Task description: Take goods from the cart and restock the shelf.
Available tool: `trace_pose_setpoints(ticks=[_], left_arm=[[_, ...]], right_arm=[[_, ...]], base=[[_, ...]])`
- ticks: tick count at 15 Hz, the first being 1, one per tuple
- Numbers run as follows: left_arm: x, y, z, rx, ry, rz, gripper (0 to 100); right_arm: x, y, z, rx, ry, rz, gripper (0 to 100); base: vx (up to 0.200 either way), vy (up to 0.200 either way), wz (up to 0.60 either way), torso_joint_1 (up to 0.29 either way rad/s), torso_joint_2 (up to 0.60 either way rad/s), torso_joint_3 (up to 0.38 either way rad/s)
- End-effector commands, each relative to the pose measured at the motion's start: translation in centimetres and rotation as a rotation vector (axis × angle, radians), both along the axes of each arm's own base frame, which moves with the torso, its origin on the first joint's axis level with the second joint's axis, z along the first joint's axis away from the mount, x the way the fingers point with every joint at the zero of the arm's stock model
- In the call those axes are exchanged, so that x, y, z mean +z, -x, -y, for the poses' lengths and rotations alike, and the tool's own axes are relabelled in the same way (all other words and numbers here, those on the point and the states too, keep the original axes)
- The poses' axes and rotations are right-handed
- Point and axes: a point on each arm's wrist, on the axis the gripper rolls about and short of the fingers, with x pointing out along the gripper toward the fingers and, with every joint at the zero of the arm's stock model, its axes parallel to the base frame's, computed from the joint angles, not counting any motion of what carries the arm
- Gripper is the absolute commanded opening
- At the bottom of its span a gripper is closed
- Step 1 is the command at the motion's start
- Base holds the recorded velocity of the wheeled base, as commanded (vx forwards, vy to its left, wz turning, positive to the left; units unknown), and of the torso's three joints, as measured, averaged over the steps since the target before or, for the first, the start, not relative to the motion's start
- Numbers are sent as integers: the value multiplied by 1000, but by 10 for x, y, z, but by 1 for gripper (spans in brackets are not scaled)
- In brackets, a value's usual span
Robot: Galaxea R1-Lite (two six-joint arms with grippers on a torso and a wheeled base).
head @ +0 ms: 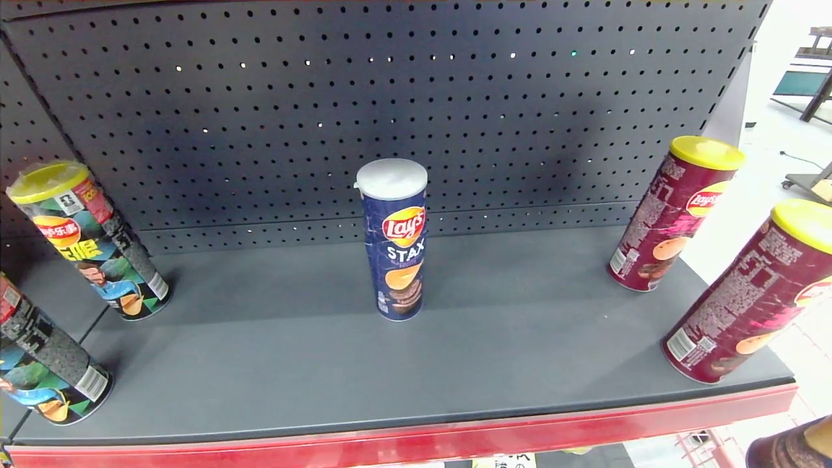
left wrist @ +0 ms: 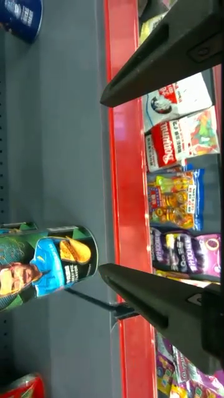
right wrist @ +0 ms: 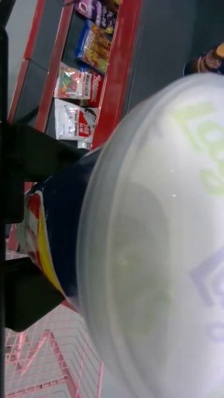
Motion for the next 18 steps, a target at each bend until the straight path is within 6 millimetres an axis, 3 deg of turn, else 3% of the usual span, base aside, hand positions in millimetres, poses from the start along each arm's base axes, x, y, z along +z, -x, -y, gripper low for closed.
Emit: trace_pose_setpoints(ticks=[1,9,13,14,15,16,17,18], left_arm=[[0,0,1,-58,-2,0,100],[1,0,2,-108,-54,6,100],[1,0,2,-111,-57,6,100],[15,3,3,-148,-63,51,100],[58,-1,4,-190,-38,49,100],[119,-24,5,-224,49,13,100],[137,-37,7,-355,15,1,100],[135,-50,11,-473,-36,-52,100]], right_arm=[[-4,5,1,25,-6,22,0],[1,1,-3,133,-11,-3,0],[30,-13,-7,185,-14,-10,0],[32,-17,-8,187,-13,-24,0],[31,-18,-8,193,-12,-31,0],[27,-18,-8,203,-11,-42,0],[24,-17,-8,222,-10,-46,0],[25,-17,-8,239,-10,-42,0]], base=[[0,0,0,0,0,0],[0,0,0,0,0,0],[0,0,0,0,0,0],[0,0,0,0,0,0],[0,0,0,0,0,0],[0,0,0,0,0,0],[0,0,0,0,0,0],[0,0,0,0,0,0]])
